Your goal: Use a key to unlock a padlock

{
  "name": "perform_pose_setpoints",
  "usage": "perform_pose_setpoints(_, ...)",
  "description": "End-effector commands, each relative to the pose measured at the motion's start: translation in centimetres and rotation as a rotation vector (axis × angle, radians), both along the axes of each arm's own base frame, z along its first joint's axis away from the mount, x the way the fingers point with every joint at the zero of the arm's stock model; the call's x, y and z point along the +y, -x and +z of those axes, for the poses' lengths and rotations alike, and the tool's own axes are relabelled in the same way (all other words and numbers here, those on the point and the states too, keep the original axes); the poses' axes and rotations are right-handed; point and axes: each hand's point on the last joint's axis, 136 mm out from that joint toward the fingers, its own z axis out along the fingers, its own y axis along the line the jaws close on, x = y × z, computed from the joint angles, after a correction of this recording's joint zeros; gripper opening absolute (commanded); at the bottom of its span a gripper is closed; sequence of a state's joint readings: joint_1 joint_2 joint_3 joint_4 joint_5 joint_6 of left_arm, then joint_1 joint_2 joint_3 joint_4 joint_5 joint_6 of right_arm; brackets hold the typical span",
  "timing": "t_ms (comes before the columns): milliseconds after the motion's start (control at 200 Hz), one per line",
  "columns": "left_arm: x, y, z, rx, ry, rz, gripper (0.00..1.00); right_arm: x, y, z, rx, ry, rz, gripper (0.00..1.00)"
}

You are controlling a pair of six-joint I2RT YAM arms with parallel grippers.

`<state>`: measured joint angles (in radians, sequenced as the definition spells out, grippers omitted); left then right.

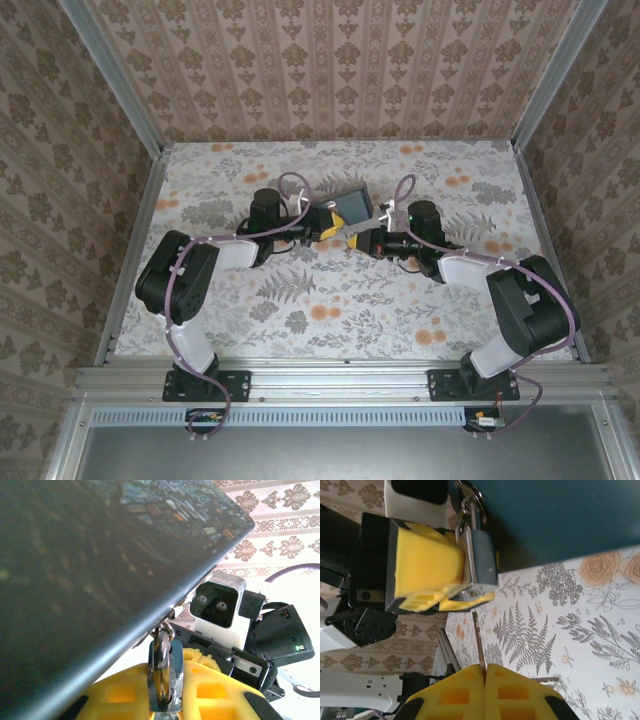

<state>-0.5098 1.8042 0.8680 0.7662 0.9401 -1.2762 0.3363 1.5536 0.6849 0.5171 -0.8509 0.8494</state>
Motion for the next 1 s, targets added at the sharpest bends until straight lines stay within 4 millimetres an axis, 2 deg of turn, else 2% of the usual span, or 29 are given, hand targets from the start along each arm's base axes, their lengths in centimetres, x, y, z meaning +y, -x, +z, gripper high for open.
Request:
perform_pose_setpoints(0, -0.3, 0.7, 4.1, -0.140, 0.085, -0.045, 0.00, 0.1, -1.3, 1.6, -0.046, -0.017, -0.023, 0.00)
perform_pose_setpoints(195, -0.3, 0.9, 4.3, -0.145, 0.101, -0.049, 0.00, 0.1, -1.5, 1.4, -0.042, -0.008, -0.025, 0.00)
perform_pose_setpoints(295, 0.1, 0.6, 3.7, -0.127, 0.088, -0.033, 0.00, 0.0, -1.1, 1.3, -0.039, -0.007, -0.022, 0.00)
perform_pose_setpoints(430, 0.7, 0.0, 1.3, -0.101, 0.003, -0.008, 0.00, -0.5, -0.2, 0.8, -0.031, 0.037, -0.018, 0.00)
perform_pose_setpoints(570, 0.6, 0.4, -0.3, -0.083, -0.048, -0.015, 0.00, -1.7, 0.9, -0.1, -0.007, 0.083, -0.028, 0.00)
perform_pose_setpoints(720, 1.7, 1.5, -2.3, -0.015, -0.168, 0.019, 0.00, -3.1, 1.6, -0.4, 0.015, 0.119, -0.053, 0.00)
perform_pose_setpoints(735, 1.8, 1.7, -2.5, -0.010, -0.186, 0.023, 0.00, -3.3, 1.7, 0.5, -0.007, 0.114, -0.056, 0.00)
perform_pose_setpoints(785, 2.1, 2.4, -2.4, 0.009, -0.238, 0.029, 0.00, -3.7, 1.9, 1.3, -0.019, 0.123, -0.061, 0.00)
perform_pose_setpoints(890, 2.3, 4.3, -0.5, 0.029, -0.325, 0.033, 0.00, -4.4, 2.4, 3.1, -0.054, 0.159, -0.069, 0.00)
perform_pose_setpoints(995, 3.8, 5.3, 0.6, 0.102, -0.417, 0.084, 0.01, -5.0, 2.9, 4.6, -0.077, 0.185, -0.079, 0.00)
